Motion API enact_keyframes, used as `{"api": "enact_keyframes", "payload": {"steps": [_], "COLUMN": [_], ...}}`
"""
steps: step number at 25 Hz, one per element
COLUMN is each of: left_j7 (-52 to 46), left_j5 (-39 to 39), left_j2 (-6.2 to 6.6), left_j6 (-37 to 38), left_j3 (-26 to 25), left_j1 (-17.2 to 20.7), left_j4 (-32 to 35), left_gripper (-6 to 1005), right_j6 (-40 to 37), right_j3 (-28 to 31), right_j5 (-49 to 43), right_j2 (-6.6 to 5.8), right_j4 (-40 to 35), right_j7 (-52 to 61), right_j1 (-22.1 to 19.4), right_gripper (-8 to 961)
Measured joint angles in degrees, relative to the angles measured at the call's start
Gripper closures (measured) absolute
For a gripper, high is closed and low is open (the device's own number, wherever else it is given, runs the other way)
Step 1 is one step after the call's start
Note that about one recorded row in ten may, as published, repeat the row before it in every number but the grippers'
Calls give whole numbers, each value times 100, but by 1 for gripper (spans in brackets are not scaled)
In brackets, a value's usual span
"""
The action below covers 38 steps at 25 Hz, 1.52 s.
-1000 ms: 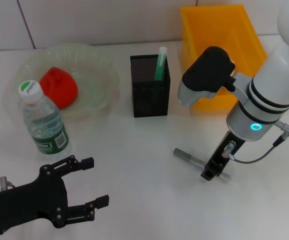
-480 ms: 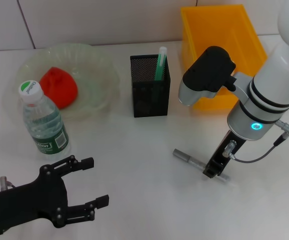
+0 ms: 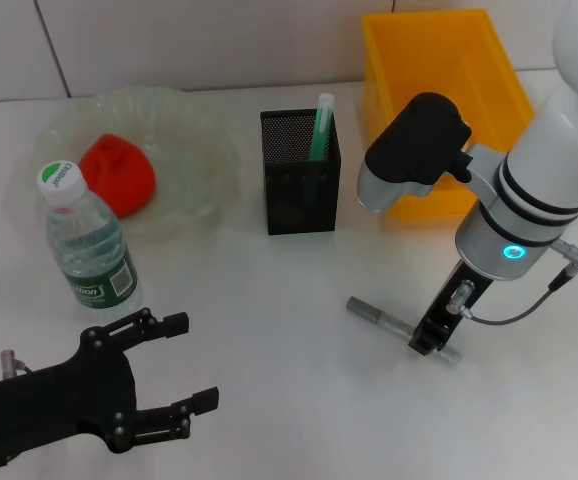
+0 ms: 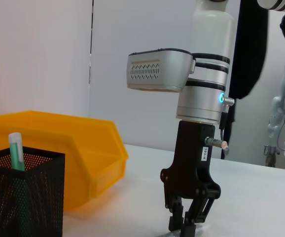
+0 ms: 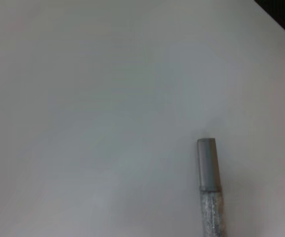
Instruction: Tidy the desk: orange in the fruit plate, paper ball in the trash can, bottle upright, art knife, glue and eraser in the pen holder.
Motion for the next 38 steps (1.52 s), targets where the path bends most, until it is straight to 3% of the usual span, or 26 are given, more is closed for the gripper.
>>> {"api": "enact_keyframes", "payload": {"steps": [24,29,34,38], "left_j7": [0,0,0,0], "left_j5": [0,0,0,0], "left_j2": [0,5,8,9], "left_j6": [7,22,47,50], "left_j3": [-27,-41,-44,-44], "left_j1": [0,-4,-6,-13], "left_j4": [5,6,22,23], "left_gripper": [129,129,129,129], "right_j6": [-20,-544,-877,-997], "right_j3": [115,1235,1705,1728], "right_j5": [53,503,337,-60], "right_j2": [-8,-32,-53,-58], "right_j4": [-23,-572,-1470,-2172], "right_j7": [-61,-475,-569,-615], "right_j1": [64,-36,-169,-238], "right_gripper": [826,826,826,825]}}
